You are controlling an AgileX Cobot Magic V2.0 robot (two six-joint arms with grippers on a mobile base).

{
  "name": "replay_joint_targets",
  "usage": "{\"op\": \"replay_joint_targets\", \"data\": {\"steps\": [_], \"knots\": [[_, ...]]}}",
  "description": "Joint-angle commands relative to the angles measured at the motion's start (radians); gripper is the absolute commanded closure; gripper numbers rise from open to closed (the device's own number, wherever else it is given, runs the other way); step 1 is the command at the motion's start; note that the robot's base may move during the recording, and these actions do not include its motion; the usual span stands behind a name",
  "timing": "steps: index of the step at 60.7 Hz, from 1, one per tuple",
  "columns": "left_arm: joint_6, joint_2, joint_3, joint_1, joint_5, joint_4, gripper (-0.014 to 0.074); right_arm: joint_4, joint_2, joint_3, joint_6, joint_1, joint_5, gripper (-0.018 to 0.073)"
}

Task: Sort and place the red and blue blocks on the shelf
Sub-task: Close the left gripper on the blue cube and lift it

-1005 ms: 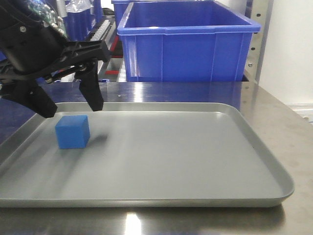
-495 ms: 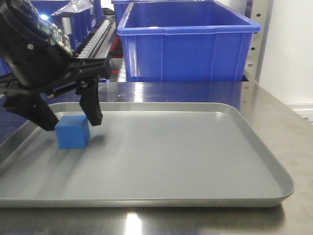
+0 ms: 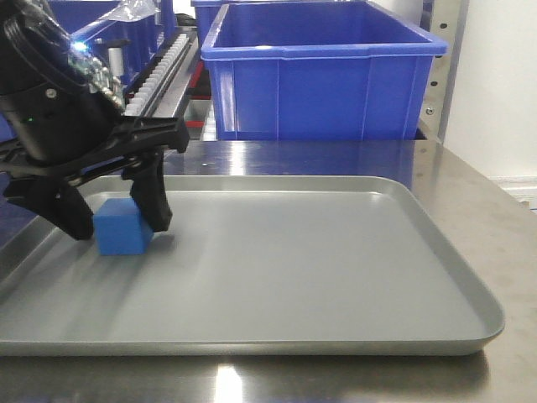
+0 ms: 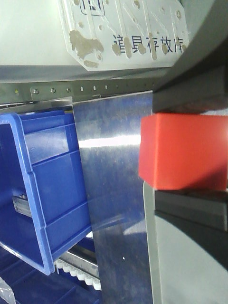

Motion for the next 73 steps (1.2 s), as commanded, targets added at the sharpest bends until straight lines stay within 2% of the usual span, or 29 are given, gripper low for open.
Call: {"op": "replay_joint_targets", "data": {"steps": [1,7,17,32,42,56,67,73], "knots": [[-0.008,-0.038,-0.03,-0.01,0.005,0.0,0.0337,-0.003,-0.002,-0.027,-0.009,-0.004,-0.092,0.0504],[-0.008,-0.042,-0.03,-0.01,0.016,0.003,0.0486,-0.003,-0.002,-0.027,-0.009,-0.004,-0.092,0.0504],[-0.006,-0.079,-0.033,-0.008,0.016,0.006,0.0463,-0.003,-0.002,-0.027,-0.009,-0.004,-0.092,0.0504],[-0.005,-0.201,-0.033,0.009,0.009,0.075,0.0463,-0.003,-0.002,-0.027,-0.009,-0.004,-0.092,0.0504],[-0.005,-0.338,-0.033,0.084,-0.018,0.128,0.0463,-0.003,-0.002,-0.027,-0.009,-0.004,-0.092,0.0504],[-0.003,-0.577,0.013,0.23,-0.05,0.233,0.0463,-0.003,-0.002,-0.027,-0.009,-0.004,-0.092,0.0504],[-0.003,-0.782,0.14,0.328,-0.129,0.244,0.0463,-0.003,-0.002,-0.027,-0.009,-0.004,-0.092,0.0504],[-0.003,-0.888,0.242,0.357,-0.177,0.244,0.0463,-0.003,-0.002,-0.027,-0.009,-0.004,-0.092,0.0504]]}}
